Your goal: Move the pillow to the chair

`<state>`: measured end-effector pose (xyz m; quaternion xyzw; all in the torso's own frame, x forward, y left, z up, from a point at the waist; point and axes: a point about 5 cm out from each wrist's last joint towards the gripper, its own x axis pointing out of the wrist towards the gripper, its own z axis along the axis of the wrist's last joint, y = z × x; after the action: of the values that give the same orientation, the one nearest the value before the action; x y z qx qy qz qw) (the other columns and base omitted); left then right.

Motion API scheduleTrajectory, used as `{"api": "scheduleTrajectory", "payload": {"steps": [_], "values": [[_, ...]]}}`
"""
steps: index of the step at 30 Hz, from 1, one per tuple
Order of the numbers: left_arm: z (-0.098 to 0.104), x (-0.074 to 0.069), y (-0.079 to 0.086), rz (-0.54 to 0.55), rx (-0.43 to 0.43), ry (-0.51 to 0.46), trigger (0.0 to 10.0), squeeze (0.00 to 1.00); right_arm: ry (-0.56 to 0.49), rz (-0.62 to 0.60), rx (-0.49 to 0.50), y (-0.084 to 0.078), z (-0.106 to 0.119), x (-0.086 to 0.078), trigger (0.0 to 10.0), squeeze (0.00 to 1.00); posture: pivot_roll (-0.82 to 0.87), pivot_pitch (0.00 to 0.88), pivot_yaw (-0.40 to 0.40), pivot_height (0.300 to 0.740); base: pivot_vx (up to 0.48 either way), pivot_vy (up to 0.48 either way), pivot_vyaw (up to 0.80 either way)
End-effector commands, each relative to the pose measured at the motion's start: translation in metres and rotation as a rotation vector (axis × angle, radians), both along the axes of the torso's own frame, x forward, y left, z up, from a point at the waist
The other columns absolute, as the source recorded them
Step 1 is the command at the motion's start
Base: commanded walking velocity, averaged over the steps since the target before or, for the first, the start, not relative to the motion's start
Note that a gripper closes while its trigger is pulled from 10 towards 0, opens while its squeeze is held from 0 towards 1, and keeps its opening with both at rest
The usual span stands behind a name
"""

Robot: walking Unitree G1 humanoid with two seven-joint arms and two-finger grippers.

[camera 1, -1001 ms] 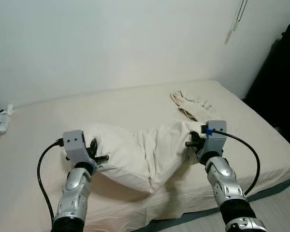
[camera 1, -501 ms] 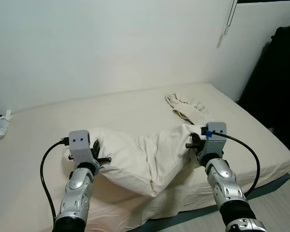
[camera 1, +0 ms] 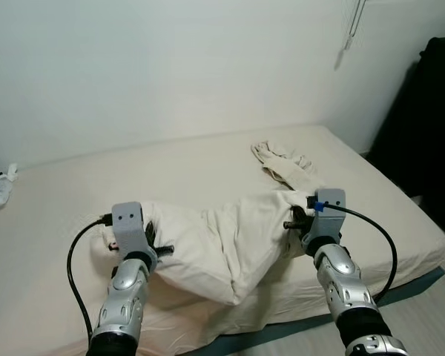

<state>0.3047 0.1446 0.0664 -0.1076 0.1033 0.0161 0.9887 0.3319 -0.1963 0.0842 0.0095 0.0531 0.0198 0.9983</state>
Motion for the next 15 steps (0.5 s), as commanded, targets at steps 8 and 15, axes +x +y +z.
{"api": "scheduleTrajectory", "payload": {"steps": [8,15], "values": [[0.0082,0.0022,-0.0077,-0.060,0.082,-0.055,10.0,0.00,-0.054,0.026,0.004,0.0035,0.0091,0.0039,10.0,0.00,0.01,0.024,-0.005,0.740,0.000,0.000,0.00],[0.0097,0.0024,-0.0074,-0.068,0.096,-0.061,10.0,0.00,-0.052,0.028,0.007,0.0047,0.0083,0.0033,10.0,0.00,0.01,0.031,-0.003,0.740,0.000,0.000,0.00]]}}
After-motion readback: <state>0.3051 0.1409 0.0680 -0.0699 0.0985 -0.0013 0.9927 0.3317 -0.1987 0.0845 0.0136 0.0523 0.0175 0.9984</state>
